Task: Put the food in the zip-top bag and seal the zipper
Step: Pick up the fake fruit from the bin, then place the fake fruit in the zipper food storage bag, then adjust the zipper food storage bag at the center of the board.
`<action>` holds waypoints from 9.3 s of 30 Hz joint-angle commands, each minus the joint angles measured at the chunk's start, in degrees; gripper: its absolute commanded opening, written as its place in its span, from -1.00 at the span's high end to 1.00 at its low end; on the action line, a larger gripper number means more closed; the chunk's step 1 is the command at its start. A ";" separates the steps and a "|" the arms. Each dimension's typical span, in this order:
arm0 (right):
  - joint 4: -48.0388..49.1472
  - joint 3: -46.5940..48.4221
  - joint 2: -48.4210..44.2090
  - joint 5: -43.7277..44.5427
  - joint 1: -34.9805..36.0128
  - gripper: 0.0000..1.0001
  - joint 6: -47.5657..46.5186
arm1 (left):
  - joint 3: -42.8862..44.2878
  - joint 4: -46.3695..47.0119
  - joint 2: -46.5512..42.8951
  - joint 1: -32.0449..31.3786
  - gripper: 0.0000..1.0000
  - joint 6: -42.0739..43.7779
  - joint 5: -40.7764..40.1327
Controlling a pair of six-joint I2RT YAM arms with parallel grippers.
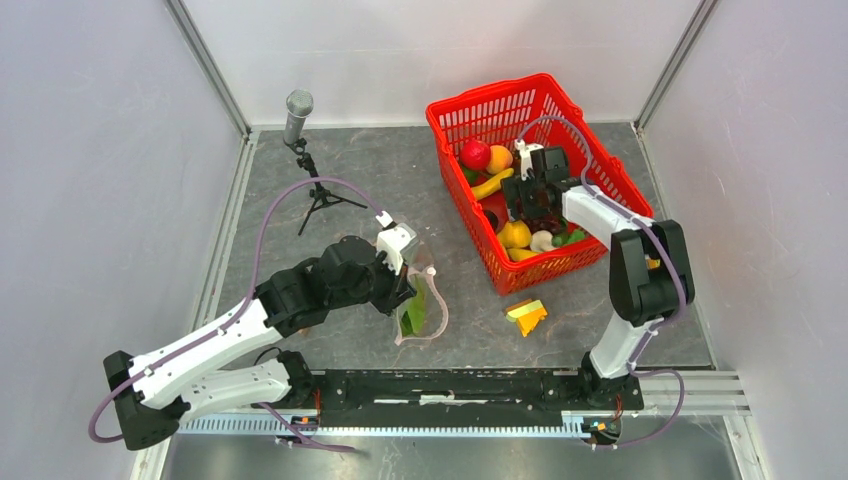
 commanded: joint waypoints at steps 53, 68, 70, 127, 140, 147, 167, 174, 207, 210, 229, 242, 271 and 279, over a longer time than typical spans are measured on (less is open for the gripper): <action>19.81 -14.87 -55.07 -38.70 -0.44 1.00 23.22 | 0.96 5.99 1.39 -0.15 0.96 -3.68 -1.40; 26.67 -22.66 -60.16 -49.82 3.39 1.00 30.49 | 0.72 8.06 1.51 -0.12 0.96 -6.32 -5.72; 29.03 -24.10 -60.90 -51.94 4.67 1.00 31.89 | 1.13 7.81 1.62 -0.09 0.96 -6.51 -6.06; 45.15 -32.70 -44.42 -26.38 39.23 1.00 22.76 | 10.50 -0.56 3.55 0.05 0.96 -11.71 -0.07; 58.32 -40.77 -43.99 -1.53 40.03 1.00 39.31 | 9.10 6.56 2.51 0.05 0.96 -15.87 4.31; 62.15 -35.99 -41.58 7.58 41.96 1.00 38.56 | 9.43 3.93 3.13 0.00 0.94 -16.67 4.23; 46.27 -26.69 -34.42 -6.24 49.52 0.28 24.25 | 3.41 15.69 -5.49 0.08 0.95 -20.92 -7.69; 34.04 -22.24 -41.58 -5.74 49.53 -0.33 17.37 | 0.27 14.47 -10.57 0.03 0.95 -21.47 -13.33; 18.17 -24.86 -42.67 14.06 49.56 0.25 22.59 | -5.40 17.81 -20.20 0.07 0.96 -16.37 -12.44; 17.43 -24.05 -40.32 11.45 49.52 0.27 22.56 | -5.48 18.23 -20.11 0.10 0.95 -16.19 -12.22; 20.66 -10.97 -43.19 5.77 49.51 1.00 16.26 | 4.90 -8.08 -19.11 0.06 0.96 -9.04 -33.39; 27.21 -5.06 -36.68 -0.65 49.52 1.00 15.54 | 18.65 -22.79 -10.68 0.07 0.95 -3.72 -23.51; 16.03 -7.15 -44.00 24.04 49.18 -0.08 5.93 | 8.58 -9.65 -11.82 0.02 0.96 -2.79 -20.07; 4.18 -1.19 -39.68 32.88 32.63 -0.17 3.17 | 6.92 -6.67 -12.54 0.03 0.95 -2.92 -16.60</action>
